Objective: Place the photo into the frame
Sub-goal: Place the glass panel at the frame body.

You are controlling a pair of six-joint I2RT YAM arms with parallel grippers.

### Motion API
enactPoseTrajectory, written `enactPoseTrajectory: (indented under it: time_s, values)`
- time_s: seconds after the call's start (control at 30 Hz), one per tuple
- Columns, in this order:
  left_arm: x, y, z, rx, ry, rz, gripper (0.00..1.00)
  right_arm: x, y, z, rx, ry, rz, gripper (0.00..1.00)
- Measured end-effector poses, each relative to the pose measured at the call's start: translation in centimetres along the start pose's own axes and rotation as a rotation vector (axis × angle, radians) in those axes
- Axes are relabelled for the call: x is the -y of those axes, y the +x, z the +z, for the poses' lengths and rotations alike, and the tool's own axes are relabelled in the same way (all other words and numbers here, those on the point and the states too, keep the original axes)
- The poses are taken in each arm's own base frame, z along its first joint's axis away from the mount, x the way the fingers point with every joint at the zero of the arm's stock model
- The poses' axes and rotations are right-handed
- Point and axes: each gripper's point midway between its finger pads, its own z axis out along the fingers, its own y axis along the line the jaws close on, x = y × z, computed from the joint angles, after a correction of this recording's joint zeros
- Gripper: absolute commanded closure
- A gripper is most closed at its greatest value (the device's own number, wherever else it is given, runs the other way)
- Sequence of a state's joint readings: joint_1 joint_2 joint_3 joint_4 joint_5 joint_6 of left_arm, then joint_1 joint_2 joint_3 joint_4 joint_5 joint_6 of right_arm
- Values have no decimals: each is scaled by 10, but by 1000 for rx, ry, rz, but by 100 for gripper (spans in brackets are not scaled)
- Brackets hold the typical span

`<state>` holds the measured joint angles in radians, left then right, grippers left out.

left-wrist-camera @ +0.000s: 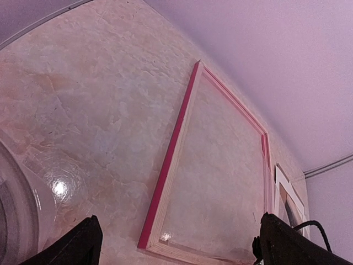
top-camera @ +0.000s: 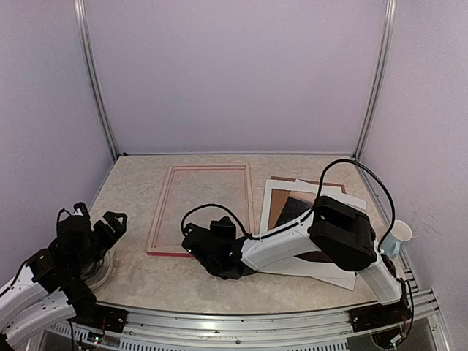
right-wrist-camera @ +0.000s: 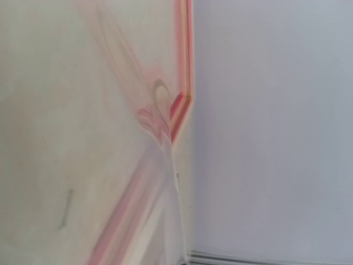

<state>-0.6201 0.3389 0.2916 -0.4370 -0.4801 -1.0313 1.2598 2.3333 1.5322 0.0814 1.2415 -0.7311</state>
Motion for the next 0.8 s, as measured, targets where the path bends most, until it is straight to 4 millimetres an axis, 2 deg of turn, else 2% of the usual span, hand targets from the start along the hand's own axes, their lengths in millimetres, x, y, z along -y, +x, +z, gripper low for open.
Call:
enactPoseTrajectory:
  time_s: [0.23, 0.4, 0.47, 0.8]
  values:
    - [1, 3, 0, -13, 17, -1, 1, 18, -2, -5, 9, 115, -90, 100]
    - [1, 6, 0, -25, 19, 5, 1, 49, -10, -9, -4, 264, -101, 100]
    - [1, 6, 1, -27, 19, 7, 1, 49, -11, -9, -12, 292, -106, 100]
    - [3, 7, 0, -34, 32, 17, 1, 37, 13, -9, -72, 300, -135, 100]
